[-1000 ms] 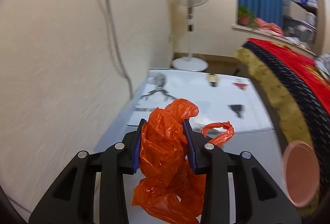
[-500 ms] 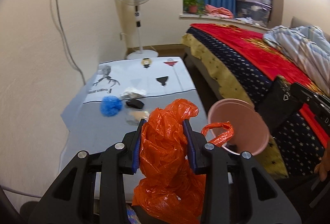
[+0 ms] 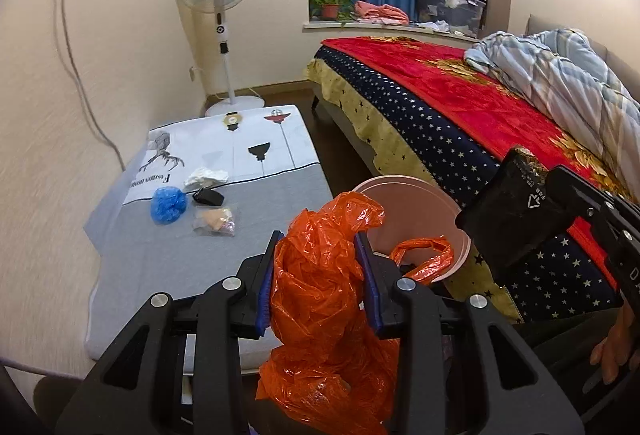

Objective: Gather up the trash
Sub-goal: 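Carry both items over the pink wastebasket and open both tools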

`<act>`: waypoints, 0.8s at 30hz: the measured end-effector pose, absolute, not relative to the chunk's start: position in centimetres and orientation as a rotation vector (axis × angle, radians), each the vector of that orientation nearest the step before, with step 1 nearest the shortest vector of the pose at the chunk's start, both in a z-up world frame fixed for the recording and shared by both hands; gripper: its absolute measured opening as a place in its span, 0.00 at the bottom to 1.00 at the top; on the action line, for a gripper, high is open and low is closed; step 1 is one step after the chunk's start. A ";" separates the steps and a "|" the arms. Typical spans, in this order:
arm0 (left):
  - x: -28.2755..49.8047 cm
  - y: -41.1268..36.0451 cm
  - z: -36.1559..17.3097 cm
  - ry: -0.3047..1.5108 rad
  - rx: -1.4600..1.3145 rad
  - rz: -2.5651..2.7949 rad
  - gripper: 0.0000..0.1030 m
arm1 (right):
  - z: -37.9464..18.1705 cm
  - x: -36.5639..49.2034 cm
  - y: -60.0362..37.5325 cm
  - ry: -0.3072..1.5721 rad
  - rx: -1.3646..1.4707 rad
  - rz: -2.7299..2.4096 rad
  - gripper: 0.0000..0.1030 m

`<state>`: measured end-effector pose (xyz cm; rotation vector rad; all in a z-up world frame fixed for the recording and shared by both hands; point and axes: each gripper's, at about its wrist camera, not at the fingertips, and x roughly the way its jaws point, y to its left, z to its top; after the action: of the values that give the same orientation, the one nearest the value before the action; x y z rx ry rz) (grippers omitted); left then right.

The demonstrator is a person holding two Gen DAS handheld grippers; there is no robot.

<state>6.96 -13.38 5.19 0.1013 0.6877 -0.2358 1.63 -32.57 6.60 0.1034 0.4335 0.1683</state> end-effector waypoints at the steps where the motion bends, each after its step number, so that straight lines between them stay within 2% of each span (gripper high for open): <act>1: 7.0 -13.6 5.1 0.692 0.102 -0.241 0.34 | 6.5 1.7 -32.8 0.438 0.108 0.164 0.01; 12: 10.5 -16.8 4.2 0.742 0.110 -0.324 0.35 | 5.9 3.9 -34.8 0.472 0.108 0.105 0.01; 24: 20.0 -23.3 1.0 0.778 0.125 -0.399 0.36 | 4.6 12.9 -37.6 0.541 0.019 -0.025 0.01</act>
<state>20.01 -23.32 1.01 0.1246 0.7777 -0.3990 12.90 -37.59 4.62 0.0192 0.5411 -0.0253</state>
